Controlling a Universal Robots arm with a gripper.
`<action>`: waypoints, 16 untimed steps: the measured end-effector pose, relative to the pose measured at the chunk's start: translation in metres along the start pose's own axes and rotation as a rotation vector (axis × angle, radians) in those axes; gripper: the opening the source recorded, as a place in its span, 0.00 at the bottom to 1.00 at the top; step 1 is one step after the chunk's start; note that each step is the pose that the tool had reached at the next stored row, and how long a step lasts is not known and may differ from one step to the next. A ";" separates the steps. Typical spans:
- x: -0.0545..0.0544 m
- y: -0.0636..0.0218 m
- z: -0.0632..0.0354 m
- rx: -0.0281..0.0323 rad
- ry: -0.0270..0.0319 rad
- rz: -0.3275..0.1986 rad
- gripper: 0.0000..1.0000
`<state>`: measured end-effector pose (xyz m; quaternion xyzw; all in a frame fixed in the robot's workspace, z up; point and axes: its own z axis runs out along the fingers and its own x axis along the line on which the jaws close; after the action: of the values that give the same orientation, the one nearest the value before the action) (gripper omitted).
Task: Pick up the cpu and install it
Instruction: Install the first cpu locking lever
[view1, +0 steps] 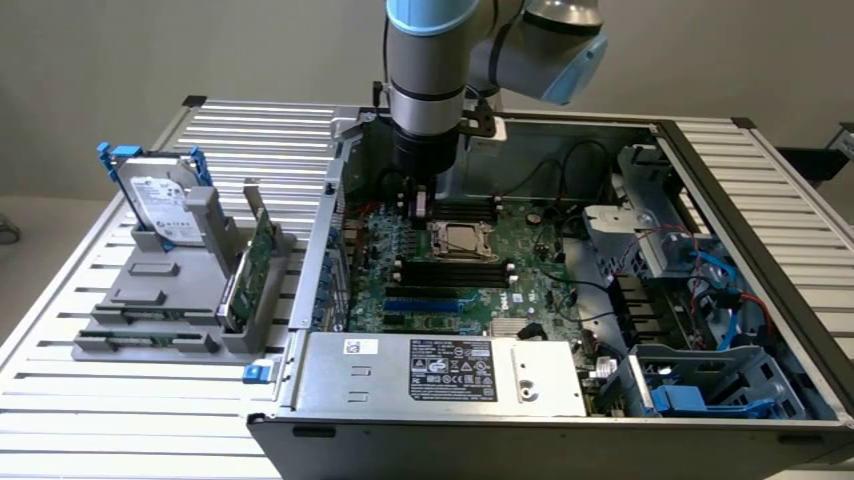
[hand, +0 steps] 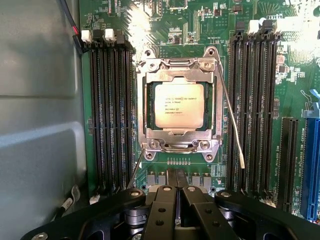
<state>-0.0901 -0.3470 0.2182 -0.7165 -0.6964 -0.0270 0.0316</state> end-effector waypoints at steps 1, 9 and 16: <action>0.000 0.0000 0.0000 0.0000 0.0000 0.000 0.11; 0.000 -0.0006 -0.0021 -0.0001 0.0068 0.004 0.11; -0.001 -0.0020 -0.0092 -0.0022 0.0322 0.042 0.11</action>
<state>-0.0921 -0.3485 0.2274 -0.7305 -0.6805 -0.0386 0.0426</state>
